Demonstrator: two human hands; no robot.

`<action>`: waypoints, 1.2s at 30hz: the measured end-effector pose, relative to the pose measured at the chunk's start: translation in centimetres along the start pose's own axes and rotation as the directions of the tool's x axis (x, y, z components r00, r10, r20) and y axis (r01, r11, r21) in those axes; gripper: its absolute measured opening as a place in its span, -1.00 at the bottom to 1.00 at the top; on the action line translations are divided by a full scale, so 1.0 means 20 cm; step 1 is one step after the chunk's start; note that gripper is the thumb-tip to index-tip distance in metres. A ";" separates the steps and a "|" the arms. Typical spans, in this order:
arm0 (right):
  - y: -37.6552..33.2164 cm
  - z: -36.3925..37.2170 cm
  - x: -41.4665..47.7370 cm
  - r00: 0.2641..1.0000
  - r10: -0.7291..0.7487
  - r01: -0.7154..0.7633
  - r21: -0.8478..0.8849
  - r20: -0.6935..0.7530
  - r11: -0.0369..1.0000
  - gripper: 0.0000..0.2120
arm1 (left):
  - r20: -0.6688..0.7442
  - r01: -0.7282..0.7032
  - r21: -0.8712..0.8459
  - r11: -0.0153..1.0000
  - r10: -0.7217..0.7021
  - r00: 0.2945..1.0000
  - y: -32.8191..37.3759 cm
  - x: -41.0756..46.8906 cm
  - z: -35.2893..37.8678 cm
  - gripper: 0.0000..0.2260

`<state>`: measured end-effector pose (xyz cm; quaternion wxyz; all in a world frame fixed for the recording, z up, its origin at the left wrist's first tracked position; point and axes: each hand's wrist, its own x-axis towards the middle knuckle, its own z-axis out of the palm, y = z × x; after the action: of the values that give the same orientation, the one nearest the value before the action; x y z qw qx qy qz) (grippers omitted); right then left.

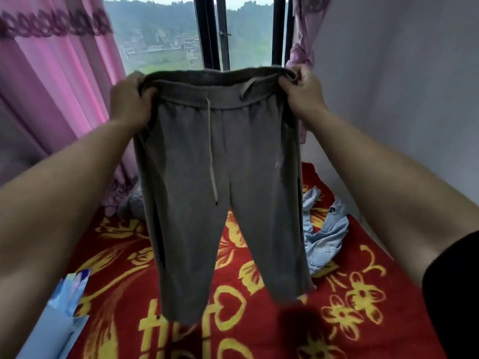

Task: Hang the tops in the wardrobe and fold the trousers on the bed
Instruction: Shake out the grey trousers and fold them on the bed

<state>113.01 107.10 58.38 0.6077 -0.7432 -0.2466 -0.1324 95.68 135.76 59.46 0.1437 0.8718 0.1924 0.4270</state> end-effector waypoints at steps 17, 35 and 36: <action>0.47 -0.07 -0.60 0.998 0.050 -0.049 -0.038 0.042 0.998 -0.89 | 0.162 -0.098 -0.107 0.989 0.114 0.980 -0.21 -0.91 0.10 -0.83; 1.03 -0.33 -2.36 0.557 0.520 0.573 -0.753 0.648 0.325 -0.72 | 0.868 -0.443 0.346 0.827 -0.102 0.486 -0.44 -2.70 0.20 -0.83; 1.04 -0.35 -2.43 0.529 0.540 0.582 -0.743 0.655 0.330 -0.71 | 0.873 -0.446 0.339 0.828 -0.101 0.477 -0.44 -2.76 0.21 -0.84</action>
<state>83.75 87.38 18.32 -0.1534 -0.8990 -0.3918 0.1214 66.18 117.88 15.32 -0.0703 0.9835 0.1093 -0.1256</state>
